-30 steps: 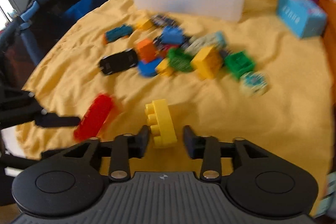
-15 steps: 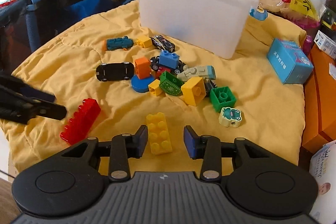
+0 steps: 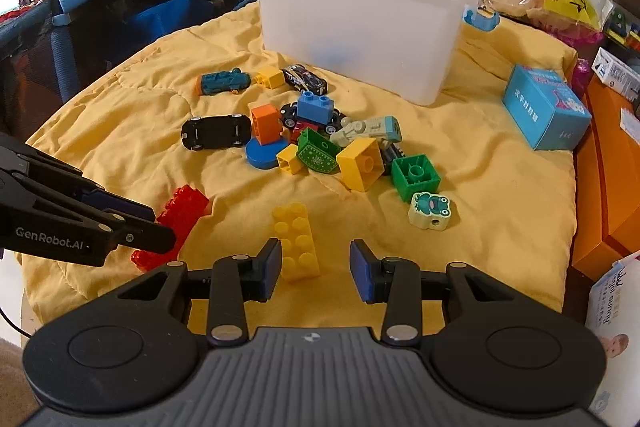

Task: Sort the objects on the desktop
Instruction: 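Lift the red brick with left tool while right tool lifts yellow brick, then carry both bricks over the white bin and open both tools to drop them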

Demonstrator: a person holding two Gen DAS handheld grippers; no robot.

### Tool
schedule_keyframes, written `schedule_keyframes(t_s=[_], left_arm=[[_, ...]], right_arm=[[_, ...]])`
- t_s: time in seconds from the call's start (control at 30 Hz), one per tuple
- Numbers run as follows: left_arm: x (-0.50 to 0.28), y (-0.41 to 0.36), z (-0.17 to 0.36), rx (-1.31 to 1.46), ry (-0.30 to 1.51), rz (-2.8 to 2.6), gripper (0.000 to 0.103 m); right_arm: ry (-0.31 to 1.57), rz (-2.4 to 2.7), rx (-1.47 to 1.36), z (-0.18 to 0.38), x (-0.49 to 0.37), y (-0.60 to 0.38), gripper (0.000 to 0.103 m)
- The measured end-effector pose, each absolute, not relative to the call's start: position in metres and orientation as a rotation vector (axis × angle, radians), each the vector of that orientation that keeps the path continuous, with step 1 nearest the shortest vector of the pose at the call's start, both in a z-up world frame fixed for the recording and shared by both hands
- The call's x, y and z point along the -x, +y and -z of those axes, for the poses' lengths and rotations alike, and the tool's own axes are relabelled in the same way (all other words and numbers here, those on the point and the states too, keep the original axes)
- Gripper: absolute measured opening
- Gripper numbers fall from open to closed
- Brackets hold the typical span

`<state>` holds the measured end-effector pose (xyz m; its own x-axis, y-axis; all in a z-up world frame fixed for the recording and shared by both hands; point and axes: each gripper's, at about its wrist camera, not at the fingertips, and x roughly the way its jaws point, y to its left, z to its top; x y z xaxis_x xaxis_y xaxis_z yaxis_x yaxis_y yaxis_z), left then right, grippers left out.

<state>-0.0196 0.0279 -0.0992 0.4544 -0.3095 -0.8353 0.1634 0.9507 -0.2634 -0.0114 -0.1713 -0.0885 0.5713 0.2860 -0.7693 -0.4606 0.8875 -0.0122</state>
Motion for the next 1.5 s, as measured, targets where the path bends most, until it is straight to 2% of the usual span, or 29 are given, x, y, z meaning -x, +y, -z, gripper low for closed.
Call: schedule_keyframes(t_s=[0.13,0.2,0.47,0.7,0.73,0.77,0.87,1.07,1.5], left_arm=[[0.012,0.028,0.117,0.218,1.125,0.273,0.033],[0.011,0.028,0.12,0.219,1.111,0.268,0.03],[0.016,0.007,0.09,-0.258,0.985,0.343,0.028],[0.01,0.028,0.11,-0.129,1.022,0.33,0.031],[0.012,0.028,0.111,-0.137,1.012,0.342,0.031],[0.014,0.027,0.111,-0.138,1.002,0.353,0.028],[0.006,0.036,0.112,-0.073,1.0,0.378,0.027],[-0.011,0.049,0.064,-0.074,0.874,0.356,0.027],[-0.098,0.057,-0.066,-0.088,0.562,0.344,0.027]], right_arm=[[0.859,-0.452,0.233,0.09,0.01,-0.169,0.042],[0.859,-0.456,0.238,0.092,0.009,-0.168,0.042],[0.857,-0.507,0.333,0.1,0.006,-0.152,0.042],[0.91,-0.483,0.354,0.121,-0.001,-0.146,0.041],[0.912,-0.483,0.346,0.121,-0.001,-0.147,0.038],[0.914,-0.488,0.339,0.12,-0.001,-0.147,0.028],[0.92,-0.48,0.341,0.119,-0.002,-0.144,0.027],[0.87,-0.463,0.382,0.094,-0.004,-0.138,0.027],[0.62,-0.393,0.246,-0.022,-0.074,-0.135,0.027]])
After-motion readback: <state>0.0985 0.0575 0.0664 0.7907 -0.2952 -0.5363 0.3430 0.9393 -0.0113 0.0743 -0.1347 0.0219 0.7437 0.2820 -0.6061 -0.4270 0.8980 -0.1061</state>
